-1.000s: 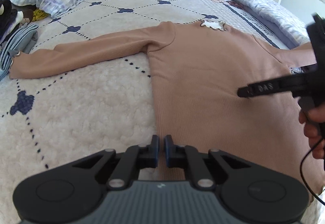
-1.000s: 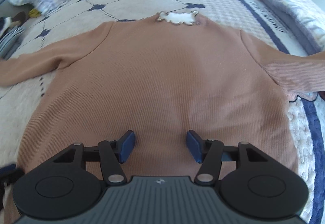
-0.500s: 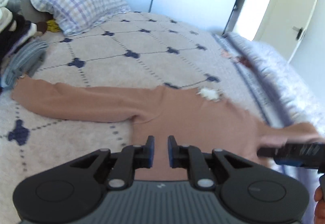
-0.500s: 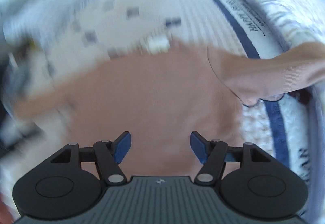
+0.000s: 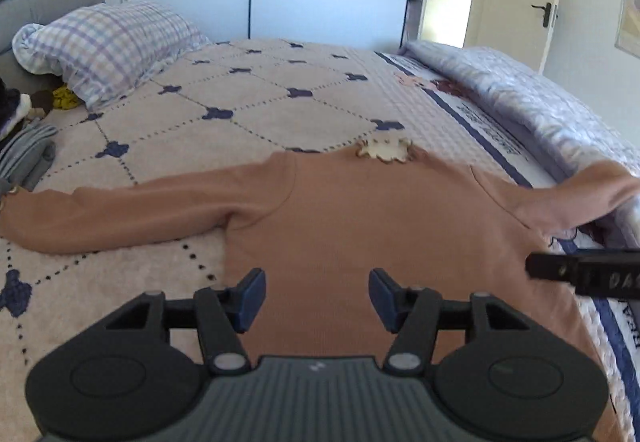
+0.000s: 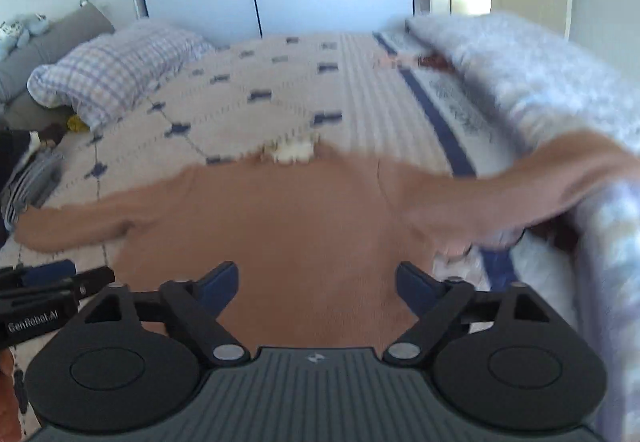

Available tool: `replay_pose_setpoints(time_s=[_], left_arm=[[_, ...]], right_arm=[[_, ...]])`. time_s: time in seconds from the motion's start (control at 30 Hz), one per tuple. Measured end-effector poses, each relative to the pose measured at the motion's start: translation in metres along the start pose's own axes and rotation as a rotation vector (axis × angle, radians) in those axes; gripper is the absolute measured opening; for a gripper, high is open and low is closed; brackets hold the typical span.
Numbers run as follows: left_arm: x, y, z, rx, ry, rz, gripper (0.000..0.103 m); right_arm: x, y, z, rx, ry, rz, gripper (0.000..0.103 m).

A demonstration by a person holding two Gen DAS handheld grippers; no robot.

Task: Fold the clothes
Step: 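Grasp the other sleeve lying on the blanket with the right gripper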

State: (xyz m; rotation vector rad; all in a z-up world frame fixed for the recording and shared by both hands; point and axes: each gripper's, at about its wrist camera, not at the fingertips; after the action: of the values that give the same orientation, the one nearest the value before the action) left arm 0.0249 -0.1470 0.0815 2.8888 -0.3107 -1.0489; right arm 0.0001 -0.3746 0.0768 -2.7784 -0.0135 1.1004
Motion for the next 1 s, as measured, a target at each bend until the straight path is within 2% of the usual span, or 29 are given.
replay_pose_setpoints(time_s=[0.03, 0.1, 0.13, 0.17, 0.23, 0.27, 0.3, 0.37, 0.43, 0.47, 0.5, 0.53, 0.6, 0.67, 0.73, 0.77, 0.8, 0.87, 1.0], left_arm=[[0.005, -0.002, -0.001, -0.021, 0.0, 0.017, 0.06], [0.023, -0.004, 0.005, -0.071, -0.044, 0.041, 0.06], [0.034, -0.003, 0.009, -0.082, -0.096, 0.044, 0.06], [0.047, 0.001, 0.016, -0.08, -0.156, 0.032, 0.06], [0.055, 0.013, 0.02, 0.014, -0.135, -0.014, 0.06], [0.055, 0.021, 0.017, 0.062, -0.125, -0.036, 0.06], [0.055, 0.026, 0.012, 0.075, -0.126, -0.032, 0.06], [0.054, 0.027, -0.002, 0.036, -0.103, 0.036, 0.062], [0.058, 0.028, -0.008, 0.021, -0.074, 0.063, 0.068], [0.064, 0.027, -0.005, 0.031, -0.08, 0.047, 0.069], [0.07, 0.026, -0.001, 0.042, -0.089, 0.028, 0.069], [0.074, 0.025, 0.003, 0.061, -0.086, 0.019, 0.068], [0.08, 0.026, 0.01, 0.101, -0.078, 0.002, 0.07], [0.08, 0.027, 0.01, 0.121, -0.074, -0.005, 0.07], [0.08, 0.026, 0.008, 0.102, -0.071, -0.006, 0.07], [0.08, 0.024, 0.008, 0.088, -0.067, -0.004, 0.07], [0.08, 0.024, 0.008, 0.086, -0.067, -0.005, 0.07], [0.079, 0.025, 0.007, 0.086, -0.069, -0.007, 0.07], [0.076, 0.021, 0.004, 0.058, -0.078, 0.0, 0.07]], right_arm=[[0.014, 0.007, 0.008, -0.008, -0.036, -0.003, 0.069], [0.039, 0.007, 0.016, -0.123, -0.168, 0.044, 0.061], [0.044, 0.006, 0.018, -0.202, -0.196, 0.05, 0.061], [0.043, 0.011, 0.017, -0.212, -0.214, 0.043, 0.062], [0.034, 0.033, 0.013, -0.117, -0.236, 0.011, 0.061], [0.028, 0.044, 0.009, -0.068, -0.223, 0.014, 0.056], [0.021, 0.056, 0.003, -0.018, -0.19, 0.033, 0.052], [0.01, 0.081, -0.014, 0.083, -0.077, 0.094, 0.055], [0.008, 0.12, -0.03, 0.314, 0.029, 0.101, 0.059], [0.01, 0.139, -0.036, 0.444, 0.063, 0.106, 0.061], [0.015, 0.154, -0.038, 0.542, 0.078, 0.134, 0.061], [0.022, 0.16, -0.04, 0.583, 0.08, 0.176, 0.061], [0.043, 0.156, -0.037, 0.55, 0.046, 0.219, 0.061], [0.064, 0.143, -0.028, 0.48, -0.004, 0.194, 0.063], [0.069, 0.131, -0.029, 0.423, 0.004, 0.167, 0.063], [0.069, 0.125, -0.031, 0.394, 0.014, 0.154, 0.057], [0.069, 0.122, -0.032, 0.38, 0.026, 0.107, 0.044], [0.07, 0.117, -0.031, 0.386, 0.016, 0.016, 0.038], [0.082, 0.101, -0.026, 0.319, -0.042, 0.053, 0.038]])
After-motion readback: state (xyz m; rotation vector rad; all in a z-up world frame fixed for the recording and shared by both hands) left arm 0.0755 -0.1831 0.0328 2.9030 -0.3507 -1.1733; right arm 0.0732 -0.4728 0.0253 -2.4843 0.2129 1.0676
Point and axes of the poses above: each gripper's, at about its wrist camera, not at the fingertips, and x roughly the way its jaws point, y to its right, z to its underside, and after that the axes turned 1 degree about z, right-handed
